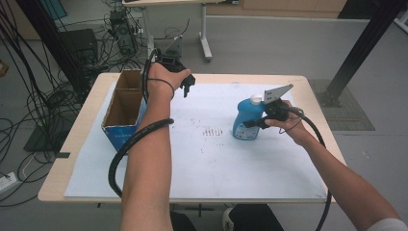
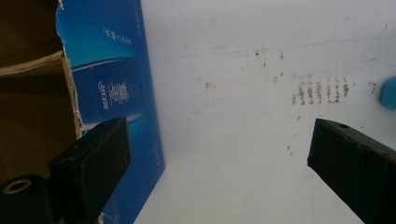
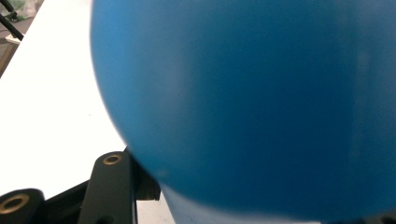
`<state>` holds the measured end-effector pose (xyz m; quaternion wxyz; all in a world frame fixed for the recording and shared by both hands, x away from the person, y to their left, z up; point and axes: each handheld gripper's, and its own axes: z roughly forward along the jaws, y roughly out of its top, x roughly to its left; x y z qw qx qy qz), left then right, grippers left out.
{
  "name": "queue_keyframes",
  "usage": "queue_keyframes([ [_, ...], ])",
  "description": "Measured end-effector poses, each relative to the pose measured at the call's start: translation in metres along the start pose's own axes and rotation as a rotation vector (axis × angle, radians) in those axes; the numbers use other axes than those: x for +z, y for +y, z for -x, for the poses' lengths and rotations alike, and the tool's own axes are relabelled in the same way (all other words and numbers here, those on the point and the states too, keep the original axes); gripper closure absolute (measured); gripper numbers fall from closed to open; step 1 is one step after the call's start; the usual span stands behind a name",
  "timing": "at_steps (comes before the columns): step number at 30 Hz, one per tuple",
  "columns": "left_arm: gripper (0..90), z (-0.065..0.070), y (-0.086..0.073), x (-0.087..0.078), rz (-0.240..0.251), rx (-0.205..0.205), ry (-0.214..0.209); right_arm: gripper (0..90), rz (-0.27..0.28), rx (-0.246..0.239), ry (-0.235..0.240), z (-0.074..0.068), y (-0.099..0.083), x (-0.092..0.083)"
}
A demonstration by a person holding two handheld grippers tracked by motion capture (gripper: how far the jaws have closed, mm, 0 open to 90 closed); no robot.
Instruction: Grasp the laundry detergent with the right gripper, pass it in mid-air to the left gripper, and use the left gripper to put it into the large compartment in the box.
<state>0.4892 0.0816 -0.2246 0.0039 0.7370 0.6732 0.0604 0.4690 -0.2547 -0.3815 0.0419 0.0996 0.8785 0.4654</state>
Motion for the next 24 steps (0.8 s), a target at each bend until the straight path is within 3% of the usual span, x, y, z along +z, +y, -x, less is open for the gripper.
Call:
queue_keyframes([
  [15, 6.5, 0.000, -0.003, -0.009, 0.017, 0.018, -0.001, 43.2, -0.036, 0.019, -0.032, -0.006, 0.005, 0.000],
  [19, 6.5, -0.004, -0.005, -0.015, 0.030, 0.016, -0.011, 43.4, -0.057, 0.046, -0.016, -0.010, 0.010, -0.002],
  [24, 6.5, -0.005, -0.009, -0.022, 0.042, 0.044, -0.017, 43.4, -0.044, 0.085, -0.022, -0.014, 0.015, -0.007],
])
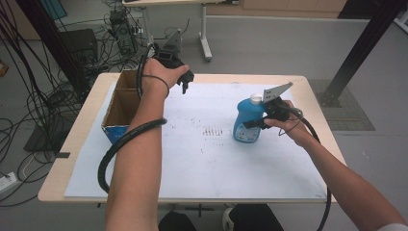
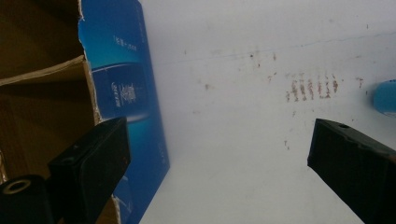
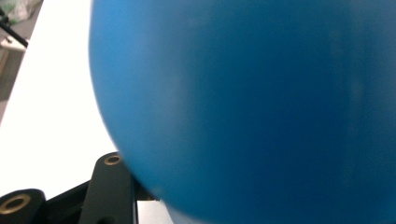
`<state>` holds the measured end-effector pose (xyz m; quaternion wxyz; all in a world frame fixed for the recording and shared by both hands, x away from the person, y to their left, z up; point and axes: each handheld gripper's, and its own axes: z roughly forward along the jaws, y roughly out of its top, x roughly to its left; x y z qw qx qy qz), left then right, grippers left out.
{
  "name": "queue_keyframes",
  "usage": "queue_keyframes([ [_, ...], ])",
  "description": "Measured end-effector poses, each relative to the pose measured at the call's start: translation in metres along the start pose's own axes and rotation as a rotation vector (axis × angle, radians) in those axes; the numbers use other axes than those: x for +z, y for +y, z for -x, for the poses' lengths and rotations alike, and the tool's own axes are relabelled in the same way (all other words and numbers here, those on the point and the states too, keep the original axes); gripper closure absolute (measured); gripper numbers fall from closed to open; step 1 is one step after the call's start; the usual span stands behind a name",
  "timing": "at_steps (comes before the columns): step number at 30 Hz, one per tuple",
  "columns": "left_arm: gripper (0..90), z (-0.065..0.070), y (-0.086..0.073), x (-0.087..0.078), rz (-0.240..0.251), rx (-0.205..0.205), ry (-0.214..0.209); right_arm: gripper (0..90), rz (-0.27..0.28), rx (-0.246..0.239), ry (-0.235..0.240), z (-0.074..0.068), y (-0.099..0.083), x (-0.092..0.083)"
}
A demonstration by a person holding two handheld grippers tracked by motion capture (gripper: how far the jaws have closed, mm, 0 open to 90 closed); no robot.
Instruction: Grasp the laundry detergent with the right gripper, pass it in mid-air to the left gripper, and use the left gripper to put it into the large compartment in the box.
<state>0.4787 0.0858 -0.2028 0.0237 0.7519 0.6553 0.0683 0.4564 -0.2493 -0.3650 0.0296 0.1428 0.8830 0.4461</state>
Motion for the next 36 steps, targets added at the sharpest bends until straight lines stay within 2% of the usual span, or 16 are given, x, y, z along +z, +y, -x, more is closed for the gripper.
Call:
queue_keyframes([
  [7, 5.7, 0.000, -0.003, -0.018, 0.037, 0.061, -0.022, 43.5, -0.028, 0.070, -0.017, -0.010, 0.022, -0.009],
  [10, 5.6, 0.001, -0.004, -0.027, 0.050, 0.105, -0.025, 43.5, -0.027, 0.099, -0.023, -0.014, 0.034, -0.013],
  [11, 5.5, 0.002, -0.005, -0.035, 0.064, 0.136, -0.031, 43.4, -0.028, 0.110, -0.030, -0.015, 0.043, -0.015],
  [14, 5.2, 0.001, -0.005, -0.043, 0.076, 0.166, -0.042, 43.4, -0.041, 0.120, -0.033, -0.018, 0.055, -0.017],
  [15, 5.2, 0.001, -0.006, -0.051, 0.088, 0.198, -0.042, 43.4, -0.053, 0.143, -0.027, -0.020, 0.068, -0.017],
  [18, 5.2, -0.001, -0.008, -0.061, 0.103, 0.230, -0.045, 43.4, -0.052, 0.148, -0.013, -0.022, 0.082, -0.017],
  [21, 5.1, -0.004, -0.009, -0.073, 0.121, 0.274, -0.054, 43.4, -0.037, 0.122, -0.004, -0.025, 0.111, -0.013],
  [22, 5.1, -0.006, -0.010, -0.079, 0.126, 0.289, -0.068, 43.4, -0.037, 0.122, -0.004, -0.025, 0.111, -0.013],
  [24, 5.1, -0.010, -0.012, -0.092, 0.147, 0.318, -0.089, 43.4, -0.027, 0.101, 0.009, -0.027, 0.131, -0.006],
  [25, 5.1, -0.010, -0.012, -0.092, 0.147, 0.318, -0.089, 43.3, -0.025, 0.092, 0.012, -0.027, 0.138, -0.003],
  [26, 5.1, -0.011, -0.013, -0.099, 0.162, 0.338, -0.091, 43.3, -0.025, 0.092, 0.012, -0.027, 0.138, -0.003],
  [29, 5.2, -0.013, -0.015, -0.108, 0.180, 0.380, -0.088, 43.3, -0.028, 0.051, 0.025, -0.028, 0.160, 0.012],
  [32, 5.2, -0.014, -0.017, -0.117, 0.196, 0.458, -0.094, 43.3, -0.027, 0.019, 0.041, -0.028, 0.173, 0.026],
  [33, 5.2, -0.014, -0.018, -0.120, 0.198, 0.501, -0.099, 43.3, -0.031, 0.011, 0.047, -0.027, 0.177, 0.031],
  [34, 5.2, -0.014, -0.018, -0.120, 0.198, 0.501, -0.099, 43.3, -0.033, -0.002, 0.054, -0.027, 0.181, 0.037],
  [36, 5.2, -0.014, -0.019, -0.123, 0.198, 0.558, -0.107, 43.3, -0.035, -0.020, 0.062, -0.027, 0.185, 0.043],
])
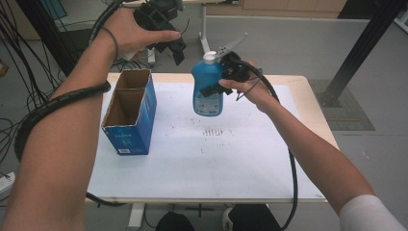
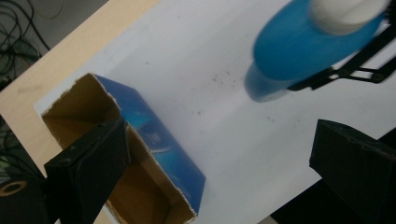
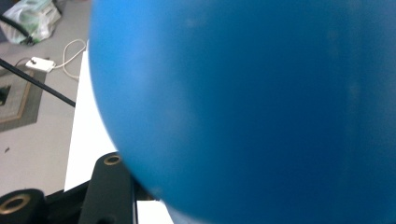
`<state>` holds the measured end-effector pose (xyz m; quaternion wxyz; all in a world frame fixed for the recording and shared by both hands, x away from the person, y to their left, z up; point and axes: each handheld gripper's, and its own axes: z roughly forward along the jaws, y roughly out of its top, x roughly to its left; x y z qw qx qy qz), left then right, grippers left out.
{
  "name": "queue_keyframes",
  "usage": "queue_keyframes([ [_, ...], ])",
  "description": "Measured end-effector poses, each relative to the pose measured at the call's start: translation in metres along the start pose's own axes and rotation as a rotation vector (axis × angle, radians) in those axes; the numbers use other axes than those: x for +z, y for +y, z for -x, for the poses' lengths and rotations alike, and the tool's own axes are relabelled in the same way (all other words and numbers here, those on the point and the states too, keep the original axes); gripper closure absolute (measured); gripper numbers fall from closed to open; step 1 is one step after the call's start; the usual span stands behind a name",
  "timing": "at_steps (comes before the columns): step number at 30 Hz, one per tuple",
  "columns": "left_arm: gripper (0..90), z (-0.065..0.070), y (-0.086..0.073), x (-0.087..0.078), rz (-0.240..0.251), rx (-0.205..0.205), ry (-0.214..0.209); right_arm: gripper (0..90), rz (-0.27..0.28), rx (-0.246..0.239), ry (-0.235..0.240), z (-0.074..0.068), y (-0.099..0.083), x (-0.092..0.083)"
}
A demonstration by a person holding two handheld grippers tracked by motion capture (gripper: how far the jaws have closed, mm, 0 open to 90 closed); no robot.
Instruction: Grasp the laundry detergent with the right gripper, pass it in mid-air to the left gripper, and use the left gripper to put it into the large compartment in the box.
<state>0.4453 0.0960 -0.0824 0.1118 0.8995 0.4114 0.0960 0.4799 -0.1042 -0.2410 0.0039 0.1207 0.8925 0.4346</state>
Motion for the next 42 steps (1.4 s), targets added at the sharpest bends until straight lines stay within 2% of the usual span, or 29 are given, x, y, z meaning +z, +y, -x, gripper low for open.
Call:
queue_keyframes([
  [1, 5.0, 0.000, 0.000, -0.001, 0.000, 0.017, -0.006, 43.3, 0.006, -0.025, 0.017, 0.001, 0.005, 0.009],
  [3, 4.7, 0.000, 0.000, -0.002, 0.008, 0.084, -0.019, 43.3, 0.015, -0.046, 0.039, 0.002, 0.010, 0.018],
  [4, 4.4, 0.000, 0.000, -0.002, 0.008, 0.084, -0.019, 43.3, 0.015, -0.046, 0.039, 0.002, 0.010, 0.018],
  [5, 4.4, 0.000, 0.000, -0.001, 0.008, 0.102, -0.015, 43.3, 0.019, -0.065, 0.051, 0.002, 0.012, 0.024],
  [7, 4.7, 0.000, 0.000, 0.003, -0.017, 0.161, -0.016, 43.3, 0.021, -0.101, 0.074, 0.002, 0.015, 0.036],
  [8, 4.8, 0.000, 0.000, 0.003, -0.017, 0.161, -0.016, 43.3, 0.021, -0.101, 0.074, 0.002, 0.015, 0.036],
  [10, 4.8, 0.000, -0.001, 0.007, -0.039, 0.196, -0.020, 43.3, 0.029, -0.137, 0.091, 0.002, 0.015, 0.048],
  [12, 4.7, 0.000, -0.001, 0.009, -0.045, 0.206, -0.024, 43.3, 0.030, -0.141, 0.094, 0.002, 0.015, 0.052],
  [16, 4.6, 0.004, 0.000, 0.016, -0.076, 0.255, -0.030, 43.3, 0.046, -0.161, 0.123, 0.003, 0.014, 0.064],
  [18, 4.6, 0.007, 0.000, 0.023, -0.110, 0.295, -0.029, 43.3, 0.037, -0.185, 0.143, 0.001, 0.014, 0.071],
  [21, 4.6, 0.009, 0.000, 0.028, -0.127, 0.315, -0.024, 43.3, 0.038, -0.195, 0.156, -0.001, 0.014, 0.074],
  [25, 4.9, 0.015, 0.001, 0.035, -0.136, 0.348, -0.040, 43.3, 0.065, -0.191, 0.172, -0.002, 0.011, 0.073],
  [28, 4.9, 0.018, 0.002, 0.037, -0.140, 0.364, -0.033, 43.3, 0.072, -0.196, 0.179, -0.003, 0.009, 0.071],
  [29, 4.8, 0.022, 0.003, 0.039, -0.136, 0.367, -0.010, 43.3, 0.078, -0.200, 0.182, -0.005, 0.008, 0.069],
  [30, 4.4, 0.022, 0.003, 0.039, -0.136, 0.367, -0.010, 43.3, 0.078, -0.200, 0.182, -0.005, 0.008, 0.069],
  [32, 4.6, 0.027, 0.004, 0.041, -0.133, 0.378, -0.032, 43.3, 0.092, -0.201, 0.183, -0.007, 0.006, 0.065],
  [42, 4.5, 0.037, 0.007, 0.052, -0.156, 0.406, -0.051, 43.3, 0.113, -0.224, 0.193, -0.014, 0.005, 0.059],
])
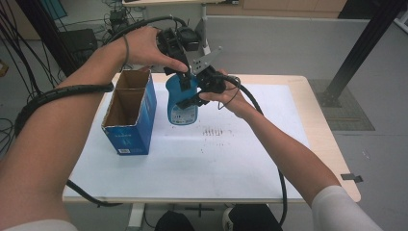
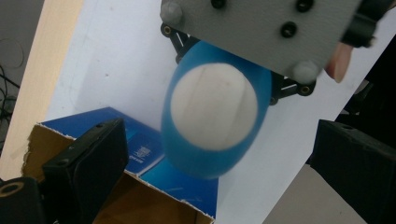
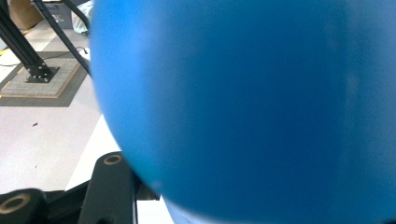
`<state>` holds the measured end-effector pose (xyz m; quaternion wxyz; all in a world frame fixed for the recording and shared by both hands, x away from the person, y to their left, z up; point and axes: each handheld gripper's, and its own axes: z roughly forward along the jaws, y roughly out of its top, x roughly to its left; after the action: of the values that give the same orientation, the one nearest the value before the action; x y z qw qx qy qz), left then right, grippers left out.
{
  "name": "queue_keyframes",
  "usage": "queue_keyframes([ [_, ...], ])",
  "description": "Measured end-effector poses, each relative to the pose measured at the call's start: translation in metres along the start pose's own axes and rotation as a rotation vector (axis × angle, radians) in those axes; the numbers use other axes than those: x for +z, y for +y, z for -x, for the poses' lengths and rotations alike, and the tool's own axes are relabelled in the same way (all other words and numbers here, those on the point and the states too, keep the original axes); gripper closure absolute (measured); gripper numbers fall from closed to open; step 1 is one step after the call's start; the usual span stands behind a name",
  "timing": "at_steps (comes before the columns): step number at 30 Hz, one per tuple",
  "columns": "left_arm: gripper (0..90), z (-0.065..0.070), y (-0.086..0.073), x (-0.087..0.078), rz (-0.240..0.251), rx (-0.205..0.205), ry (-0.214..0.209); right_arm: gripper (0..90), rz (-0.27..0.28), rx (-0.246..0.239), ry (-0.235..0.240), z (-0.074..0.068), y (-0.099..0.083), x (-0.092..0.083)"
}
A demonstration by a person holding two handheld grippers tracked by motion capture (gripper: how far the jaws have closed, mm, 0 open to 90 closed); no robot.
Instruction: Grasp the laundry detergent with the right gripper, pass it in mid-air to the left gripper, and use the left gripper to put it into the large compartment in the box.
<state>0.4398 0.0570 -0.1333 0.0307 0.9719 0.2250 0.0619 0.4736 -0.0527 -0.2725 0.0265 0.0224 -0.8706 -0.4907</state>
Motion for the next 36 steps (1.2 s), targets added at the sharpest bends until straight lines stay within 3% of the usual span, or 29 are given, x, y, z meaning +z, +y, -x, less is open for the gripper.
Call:
queue_keyframes([
  [20, 4.6, 0.006, 0.005, 0.013, -0.009, 0.046, -0.007, 43.2, 0.004, -0.032, 0.020, -0.009, 0.004, -0.003],
  [30, 4.6, 0.010, 0.007, 0.016, -0.025, 0.063, -0.008, 43.3, 0.000, -0.019, 0.045, -0.013, 0.006, -0.004],
  [32, 4.7, 0.010, 0.007, 0.016, -0.022, 0.066, -0.009, 43.2, 0.019, -0.057, 0.034, -0.011, 0.006, -0.004],
  [36, 4.8, 0.011, 0.006, 0.016, -0.009, 0.069, -0.012, 43.2, 0.015, -0.056, 0.038, -0.012, 0.006, -0.005],
])
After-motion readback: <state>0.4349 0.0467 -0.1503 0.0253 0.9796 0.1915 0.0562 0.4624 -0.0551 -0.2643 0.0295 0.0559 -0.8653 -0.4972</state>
